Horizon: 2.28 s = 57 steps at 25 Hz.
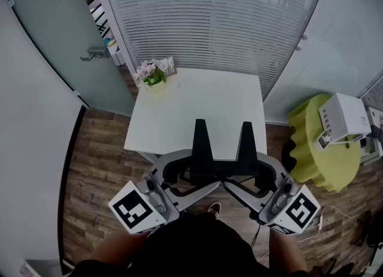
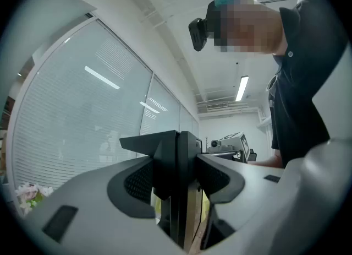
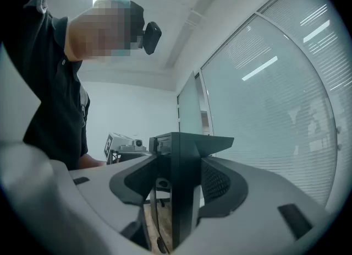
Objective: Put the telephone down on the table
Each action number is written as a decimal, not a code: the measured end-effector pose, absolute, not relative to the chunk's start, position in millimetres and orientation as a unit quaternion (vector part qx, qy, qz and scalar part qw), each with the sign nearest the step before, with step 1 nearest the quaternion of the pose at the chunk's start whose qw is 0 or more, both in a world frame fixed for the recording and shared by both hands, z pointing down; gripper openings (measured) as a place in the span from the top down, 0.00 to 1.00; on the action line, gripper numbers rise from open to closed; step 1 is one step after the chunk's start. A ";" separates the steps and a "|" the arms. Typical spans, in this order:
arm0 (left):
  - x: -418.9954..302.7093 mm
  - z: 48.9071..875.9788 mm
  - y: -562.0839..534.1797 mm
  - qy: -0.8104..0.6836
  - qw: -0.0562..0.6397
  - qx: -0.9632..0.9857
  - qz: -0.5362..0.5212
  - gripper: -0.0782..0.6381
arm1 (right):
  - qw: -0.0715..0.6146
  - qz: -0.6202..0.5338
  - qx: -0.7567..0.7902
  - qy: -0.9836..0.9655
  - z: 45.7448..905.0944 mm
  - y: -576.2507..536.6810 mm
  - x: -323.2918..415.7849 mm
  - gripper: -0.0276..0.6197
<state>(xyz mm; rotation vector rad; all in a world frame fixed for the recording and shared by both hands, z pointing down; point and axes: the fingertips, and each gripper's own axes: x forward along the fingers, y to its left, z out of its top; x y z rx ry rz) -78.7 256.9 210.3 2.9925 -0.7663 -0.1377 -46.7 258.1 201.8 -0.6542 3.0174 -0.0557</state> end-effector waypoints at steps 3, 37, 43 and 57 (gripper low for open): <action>-79.8 208.9 257.6 -0.247 0.021 0.968 -0.044 0.57 | 0.029 -0.016 -0.212 0.977 200.2 258.7 -47.7 0.58; -8.3 212.9 224.4 -0.252 0.024 0.966 -0.041 0.57 | 0.038 -0.025 -0.206 0.978 204.7 224.9 24.6 0.58; 20.3 215.4 205.8 -0.260 0.026 0.965 -0.034 0.57 | 0.042 -0.026 -0.198 0.979 206.6 205.7 53.3 0.58; 33.8 226.2 152.4 -0.257 0.033 0.965 -0.035 0.57 | 0.042 -0.039 -0.201 0.978 218.2 152.3 67.0 0.58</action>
